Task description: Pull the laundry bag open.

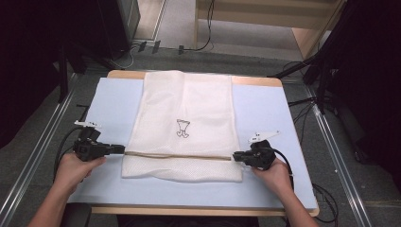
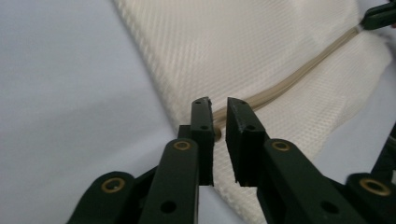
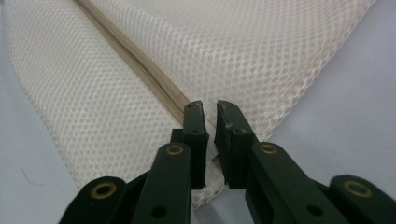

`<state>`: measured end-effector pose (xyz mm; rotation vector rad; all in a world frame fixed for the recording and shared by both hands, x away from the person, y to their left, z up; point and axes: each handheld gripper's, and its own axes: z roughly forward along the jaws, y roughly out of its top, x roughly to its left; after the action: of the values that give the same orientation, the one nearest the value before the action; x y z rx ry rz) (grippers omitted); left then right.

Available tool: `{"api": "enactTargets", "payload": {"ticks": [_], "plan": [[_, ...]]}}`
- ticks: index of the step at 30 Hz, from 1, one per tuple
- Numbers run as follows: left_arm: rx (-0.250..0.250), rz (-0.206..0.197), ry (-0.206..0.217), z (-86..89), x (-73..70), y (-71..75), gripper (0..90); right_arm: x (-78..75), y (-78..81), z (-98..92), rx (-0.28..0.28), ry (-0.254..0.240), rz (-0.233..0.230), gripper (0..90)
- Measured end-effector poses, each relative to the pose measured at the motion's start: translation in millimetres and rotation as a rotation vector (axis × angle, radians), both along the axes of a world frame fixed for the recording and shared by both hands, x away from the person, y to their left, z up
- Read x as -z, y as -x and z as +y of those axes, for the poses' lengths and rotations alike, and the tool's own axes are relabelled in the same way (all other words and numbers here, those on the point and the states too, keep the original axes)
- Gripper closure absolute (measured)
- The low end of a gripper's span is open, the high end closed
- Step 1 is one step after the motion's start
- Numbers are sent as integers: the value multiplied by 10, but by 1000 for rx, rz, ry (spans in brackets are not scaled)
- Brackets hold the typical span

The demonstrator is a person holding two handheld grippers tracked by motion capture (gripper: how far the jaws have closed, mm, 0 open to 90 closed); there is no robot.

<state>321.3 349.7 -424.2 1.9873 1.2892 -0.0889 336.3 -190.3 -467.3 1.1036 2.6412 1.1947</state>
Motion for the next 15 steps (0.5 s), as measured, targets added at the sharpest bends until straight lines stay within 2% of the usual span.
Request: {"api": "enactTargets", "payload": {"ticks": [4,9,12,15], "plan": [[-12,-35,1,14,-28,-3,731,-74,-5,-43,17,-30,-25,769],[-57,-118,-25,78,-67,-8,581,-158,-20,-183,75,-57,-84,648],[-99,-150,-30,145,-64,-12,500,-143,-37,-274,110,-50,-87,563],[-120,-165,-66,202,-38,-16,479,-101,-64,-360,139,-38,-72,520]]}}
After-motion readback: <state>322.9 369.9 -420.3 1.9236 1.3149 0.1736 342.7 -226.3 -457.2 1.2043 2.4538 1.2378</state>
